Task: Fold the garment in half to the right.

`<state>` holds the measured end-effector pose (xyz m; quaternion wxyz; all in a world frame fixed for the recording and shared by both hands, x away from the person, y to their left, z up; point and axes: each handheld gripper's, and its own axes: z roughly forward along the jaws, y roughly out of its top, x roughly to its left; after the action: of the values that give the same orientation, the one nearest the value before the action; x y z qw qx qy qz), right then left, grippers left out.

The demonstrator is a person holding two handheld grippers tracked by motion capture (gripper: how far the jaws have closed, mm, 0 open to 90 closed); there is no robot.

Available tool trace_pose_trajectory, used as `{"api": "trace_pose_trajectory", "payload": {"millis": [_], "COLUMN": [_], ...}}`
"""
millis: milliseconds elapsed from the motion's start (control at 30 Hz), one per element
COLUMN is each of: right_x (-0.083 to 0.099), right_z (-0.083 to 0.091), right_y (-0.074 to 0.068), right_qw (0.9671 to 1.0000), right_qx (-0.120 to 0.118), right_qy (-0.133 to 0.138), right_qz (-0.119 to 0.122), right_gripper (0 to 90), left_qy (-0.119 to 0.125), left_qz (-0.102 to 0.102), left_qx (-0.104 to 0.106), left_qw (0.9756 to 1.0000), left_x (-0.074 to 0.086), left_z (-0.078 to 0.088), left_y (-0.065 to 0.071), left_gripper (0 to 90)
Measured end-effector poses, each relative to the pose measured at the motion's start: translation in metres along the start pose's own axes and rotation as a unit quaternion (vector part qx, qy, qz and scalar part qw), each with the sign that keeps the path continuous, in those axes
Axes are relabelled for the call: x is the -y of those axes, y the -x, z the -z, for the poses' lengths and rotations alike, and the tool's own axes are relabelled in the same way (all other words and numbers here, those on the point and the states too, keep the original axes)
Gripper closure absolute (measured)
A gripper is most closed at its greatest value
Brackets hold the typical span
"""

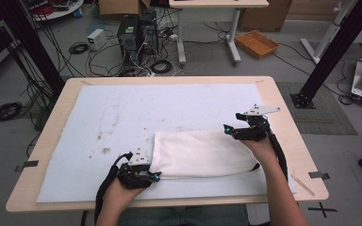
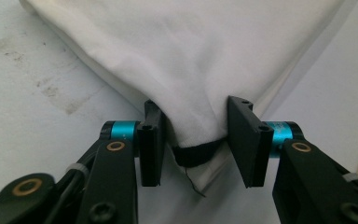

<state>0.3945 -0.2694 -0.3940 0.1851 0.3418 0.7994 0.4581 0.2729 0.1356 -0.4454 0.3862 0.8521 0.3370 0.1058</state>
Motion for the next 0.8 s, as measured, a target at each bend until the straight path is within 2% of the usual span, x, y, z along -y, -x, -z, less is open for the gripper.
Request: {"api": "trace_pose_trajectory", "payload": {"millis": [100, 267, 367, 600, 667, 800], "right_x": [-0.007, -0.011, -0.012, -0.012, -0.013, -0.016], "right_z": [-0.003, -0.011, -0.016, -0.021, -0.021, -0.022], "right_y": [-0.007, -0.012, -0.012, -0.018, -0.019, -0.021], "right_qw": [1.0, 0.9997, 0.9996, 0.9994, 0.9994, 0.9993], "right_qx": [-0.003, -0.012, -0.014, -0.018, -0.018, -0.019], "right_qy": [-0.003, -0.012, -0.017, -0.022, -0.022, -0.023], "right_qz": [0.008, 0.017, 0.017, 0.021, 0.022, 0.023], "right_gripper": [25.4, 25.4, 25.4, 25.4, 25.5, 25.5], "left_qy": [0.001, -0.008, -0.008, -0.004, -0.002, 0.004], "left_qz": [-0.007, -0.019, -0.023, -0.043, -0.046, -0.045], "left_qx": [0.003, 0.023, 0.016, -0.001, -0.003, 0.002], "left_qw": [1.0, 0.9995, 0.9996, 0.9991, 0.9989, 0.999], "left_x": [0.001, 0.003, 0.003, 0.002, 0.002, 0.003], "left_z": [0.001, 0.005, 0.004, 0.003, 0.002, 0.001], "left_y": [0.001, 0.0, 0.002, 0.005, 0.006, 0.005], "left_gripper": [59.4, 59.2, 60.5, 70.7, 75.2, 78.3]}}
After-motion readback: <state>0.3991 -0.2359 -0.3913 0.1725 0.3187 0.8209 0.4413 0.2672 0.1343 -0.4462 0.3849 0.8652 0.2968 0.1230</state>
